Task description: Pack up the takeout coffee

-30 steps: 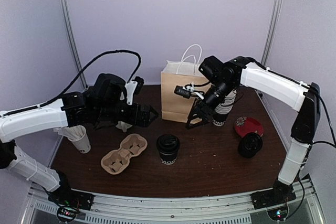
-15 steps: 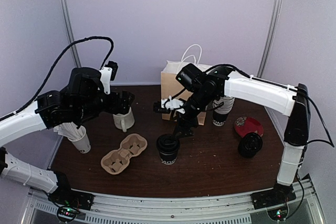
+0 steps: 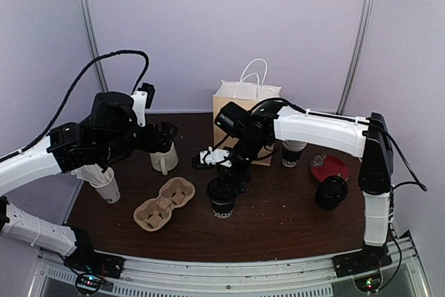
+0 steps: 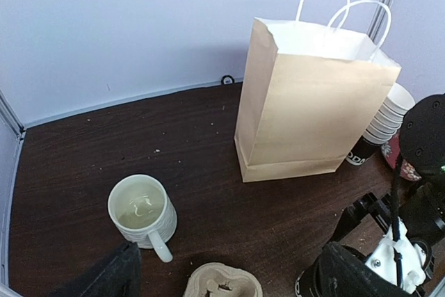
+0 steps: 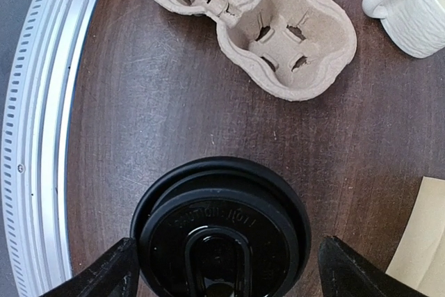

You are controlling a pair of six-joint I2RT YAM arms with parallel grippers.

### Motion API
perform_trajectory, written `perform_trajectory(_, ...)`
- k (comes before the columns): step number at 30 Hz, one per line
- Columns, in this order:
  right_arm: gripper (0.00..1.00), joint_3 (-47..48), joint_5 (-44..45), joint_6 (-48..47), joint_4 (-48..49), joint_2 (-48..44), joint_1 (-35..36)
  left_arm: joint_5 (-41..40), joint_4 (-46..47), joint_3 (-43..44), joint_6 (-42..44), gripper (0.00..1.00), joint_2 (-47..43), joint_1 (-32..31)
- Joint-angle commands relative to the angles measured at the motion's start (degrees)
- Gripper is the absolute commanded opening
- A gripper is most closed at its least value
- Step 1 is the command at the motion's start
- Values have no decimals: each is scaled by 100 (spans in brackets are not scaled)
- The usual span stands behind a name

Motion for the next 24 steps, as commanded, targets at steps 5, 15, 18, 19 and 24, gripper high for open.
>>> perform_trajectory(5, 84, 103, 308, -47, -189, 141, 150, 31, 301, -182, -66, 93, -8, 30)
perform_trajectory(15, 74, -35, 539, 50, -190, 32, 276, 90, 248, -236, -135, 93, 13, 33)
perform_trajectory(18, 72, -40, 605, 148, -250, -160, 271, 109, 218, -236, -161, 93, -5, 35)
perform_trajectory(19, 72, -24, 649, 163, -309, -237, 263, 101, 222, -236, -163, 93, -25, 31)
perform_trajectory(24, 70, -87, 611, 363, -549, -781, 41, 194, 347, -232, -129, 93, 42, 36)
